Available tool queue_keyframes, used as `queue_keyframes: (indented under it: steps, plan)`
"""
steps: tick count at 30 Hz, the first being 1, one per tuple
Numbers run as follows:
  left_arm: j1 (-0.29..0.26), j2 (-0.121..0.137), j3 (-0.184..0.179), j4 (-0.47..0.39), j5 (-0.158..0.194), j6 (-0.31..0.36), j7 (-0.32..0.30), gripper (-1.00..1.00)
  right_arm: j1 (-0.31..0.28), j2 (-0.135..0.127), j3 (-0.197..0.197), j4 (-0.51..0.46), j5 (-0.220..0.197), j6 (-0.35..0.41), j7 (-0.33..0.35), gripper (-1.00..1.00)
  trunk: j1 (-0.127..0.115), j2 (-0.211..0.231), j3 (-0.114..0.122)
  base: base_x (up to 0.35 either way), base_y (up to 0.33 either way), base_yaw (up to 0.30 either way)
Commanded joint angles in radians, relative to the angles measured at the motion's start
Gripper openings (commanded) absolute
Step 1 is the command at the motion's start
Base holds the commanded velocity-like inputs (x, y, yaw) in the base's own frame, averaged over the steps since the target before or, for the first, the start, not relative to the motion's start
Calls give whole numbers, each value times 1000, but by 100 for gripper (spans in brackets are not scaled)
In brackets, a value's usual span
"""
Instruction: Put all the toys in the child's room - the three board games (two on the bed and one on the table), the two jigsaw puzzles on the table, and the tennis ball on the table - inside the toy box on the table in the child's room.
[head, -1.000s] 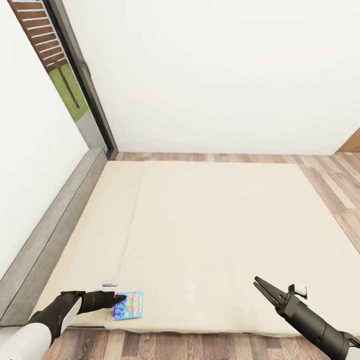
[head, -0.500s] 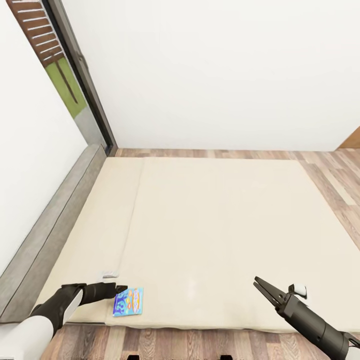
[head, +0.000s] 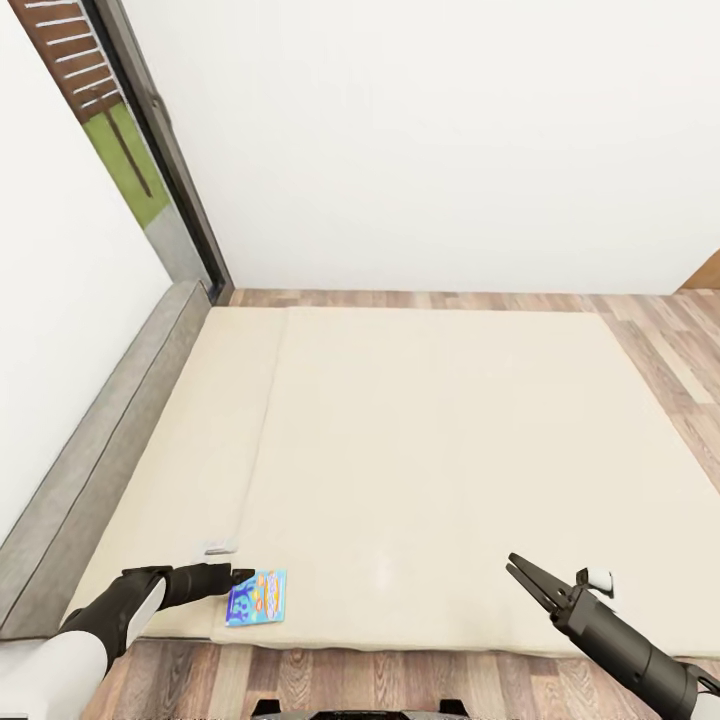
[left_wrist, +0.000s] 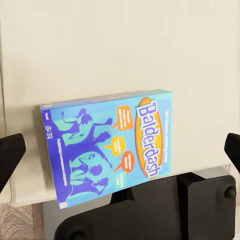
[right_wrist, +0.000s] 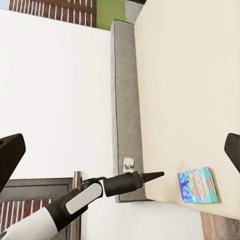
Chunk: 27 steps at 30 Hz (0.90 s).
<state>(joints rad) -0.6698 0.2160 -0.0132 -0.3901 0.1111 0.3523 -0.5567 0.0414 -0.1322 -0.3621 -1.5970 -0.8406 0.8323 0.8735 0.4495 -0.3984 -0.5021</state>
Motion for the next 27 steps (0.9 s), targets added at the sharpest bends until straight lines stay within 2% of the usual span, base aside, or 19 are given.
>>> queue_keyframes:
  steps: [1, 18, 27]
  plan:
    - [0, 1, -1, -1, 10, 10, -1, 100, 0, -1, -1, -1, -3, 6, 1, 100, 0, -2, -3, 0, 0, 0]
    - [0, 1, -2, -1, 10, 8, 1, 100, 2, 1, 3, -6, -5, 10, 25, 100, 0, -2, -30, 0, 0, 0]
    - [0, 1, -1, -1, 10, -26, 1, 100, 2, 2, 3, -6, -5, 10, 27, 100, 0, -2, -45, 0, 0, 0]
